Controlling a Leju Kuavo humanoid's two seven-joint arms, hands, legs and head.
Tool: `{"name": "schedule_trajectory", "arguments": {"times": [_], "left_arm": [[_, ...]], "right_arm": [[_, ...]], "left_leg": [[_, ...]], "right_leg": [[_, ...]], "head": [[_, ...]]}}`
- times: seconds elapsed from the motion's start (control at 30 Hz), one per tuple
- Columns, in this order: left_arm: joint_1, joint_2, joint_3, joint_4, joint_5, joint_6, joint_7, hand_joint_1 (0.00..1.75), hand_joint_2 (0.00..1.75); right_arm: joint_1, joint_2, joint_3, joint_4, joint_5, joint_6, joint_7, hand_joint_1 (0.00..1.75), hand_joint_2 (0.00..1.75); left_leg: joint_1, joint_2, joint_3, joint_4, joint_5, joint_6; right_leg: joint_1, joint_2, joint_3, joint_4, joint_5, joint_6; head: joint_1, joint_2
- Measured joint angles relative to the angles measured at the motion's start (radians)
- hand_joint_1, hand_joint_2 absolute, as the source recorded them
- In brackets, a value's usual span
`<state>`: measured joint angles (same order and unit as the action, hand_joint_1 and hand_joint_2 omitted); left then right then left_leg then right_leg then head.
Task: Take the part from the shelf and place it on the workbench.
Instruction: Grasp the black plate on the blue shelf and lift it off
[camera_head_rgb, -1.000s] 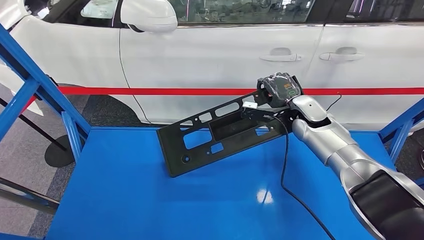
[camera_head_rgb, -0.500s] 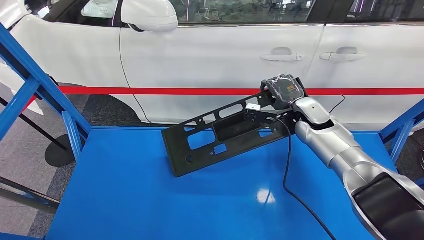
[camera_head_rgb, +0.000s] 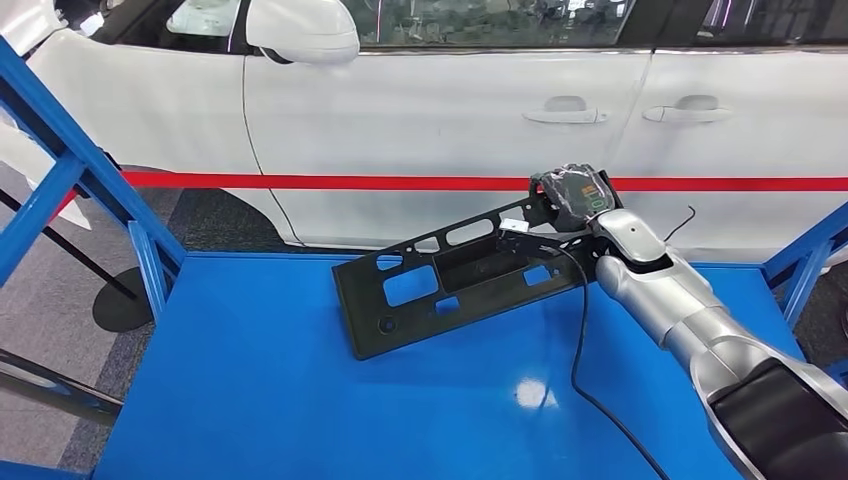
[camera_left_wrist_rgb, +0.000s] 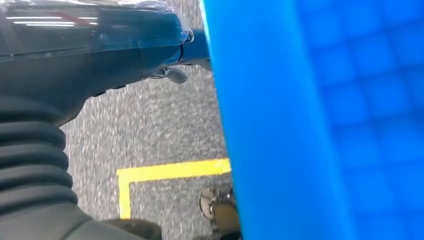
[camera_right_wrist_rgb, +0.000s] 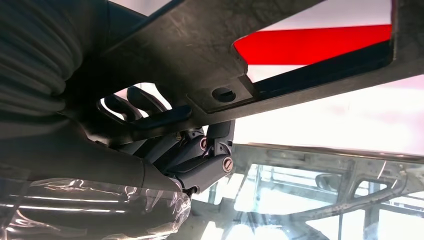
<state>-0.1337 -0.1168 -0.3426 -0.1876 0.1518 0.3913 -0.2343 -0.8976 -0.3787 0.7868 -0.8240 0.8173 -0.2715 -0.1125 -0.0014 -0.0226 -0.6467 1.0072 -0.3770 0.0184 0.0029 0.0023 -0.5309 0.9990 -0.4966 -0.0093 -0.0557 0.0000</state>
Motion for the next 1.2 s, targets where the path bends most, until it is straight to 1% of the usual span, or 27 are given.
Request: {"name": "schedule_trajectory", "arguments": {"times": [0.1, 0.27, 0.57, 0.7, 0.87, 1.07, 1.2], "left_arm": [[-0.004, 0.0, -0.009, 0.0, -0.009, 0.028, 0.017, 0.0, 1.75], [-0.007, 0.0, -0.011, -0.001, -0.008, 0.033, 0.026, 0.0, 1.75], [-0.007, 0.0, -0.011, -0.001, 0.015, -0.009, 0.021, 0.0, 1.75], [-0.007, 0.0, -0.009, -0.001, 0.026, -0.019, 0.006, 0.0, 1.75], [-0.007, 0.0, -0.004, -0.001, 0.045, -0.069, -0.025, 0.0, 1.75], [-0.006, 0.001, 0.0, -0.001, 0.046, -0.088, -0.033, 0.0, 1.75], [-0.005, 0.002, 0.002, -0.001, 0.047, -0.09, -0.033, 0.0, 1.75]], "right_arm": [[0.007, 0.0, -0.002, 0.0, 0.003, -0.003, 0.0, 1.75, 1.75], [0.009, 0.002, -0.002, 0.0, 0.007, -0.008, 0.0, 1.75, 1.75], [0.009, 0.003, -0.01, 0.0, 0.008, -0.001, 0.0, 1.75, 1.75], [0.011, 0.003, -0.01, -0.002, 0.008, 0.0, 0.0, 1.75, 1.75], [0.018, 0.002, -0.011, -0.014, 0.012, -0.001, 0.0, 1.75, 1.75], [0.018, 0.002, -0.013, -0.028, 0.036, -0.006, 0.001, 1.75, 1.75], [0.0, -0.014, -0.017, -0.064, 0.06, 0.029, 0.008, 1.75, 1.75]], "left_leg": [[-0.002, -0.003, 0.001, -0.002, 0.002, 0.002], [-0.003, -0.004, 0.002, -0.003, 0.004, 0.003], [-0.005, -0.004, 0.002, -0.003, 0.005, 0.004], [-0.005, -0.004, 0.002, -0.003, 0.005, 0.004], [-0.005, -0.004, 0.001, -0.002, 0.005, 0.004], [-0.005, -0.004, 0.0, -0.002, 0.005, 0.005], [-0.006, -0.004, -0.001, -0.002, 0.005, 0.005]], "right_leg": [[0.0, -0.004, 0.001, 0.0, 0.0, 0.0], [0.0, -0.006, 0.002, 0.0, 0.0, 0.001], [-0.001, -0.006, 0.002, 0.0, 0.002, 0.003], [-0.002, -0.005, 0.002, 0.0, 0.002, 0.003], [-0.003, -0.004, 0.001, 0.0, 0.002, 0.003], [-0.004, -0.004, 0.0, 0.0, 0.002, 0.003], [-0.004, -0.004, -0.001, 0.0, 0.002, 0.003]], "head": [[0.0, 0.0], [0.0, 0.0], [0.0, 0.0], [0.0, 0.0], [0.0, 0.0], [0.0, 0.0], [0.0, 0.0]]}}
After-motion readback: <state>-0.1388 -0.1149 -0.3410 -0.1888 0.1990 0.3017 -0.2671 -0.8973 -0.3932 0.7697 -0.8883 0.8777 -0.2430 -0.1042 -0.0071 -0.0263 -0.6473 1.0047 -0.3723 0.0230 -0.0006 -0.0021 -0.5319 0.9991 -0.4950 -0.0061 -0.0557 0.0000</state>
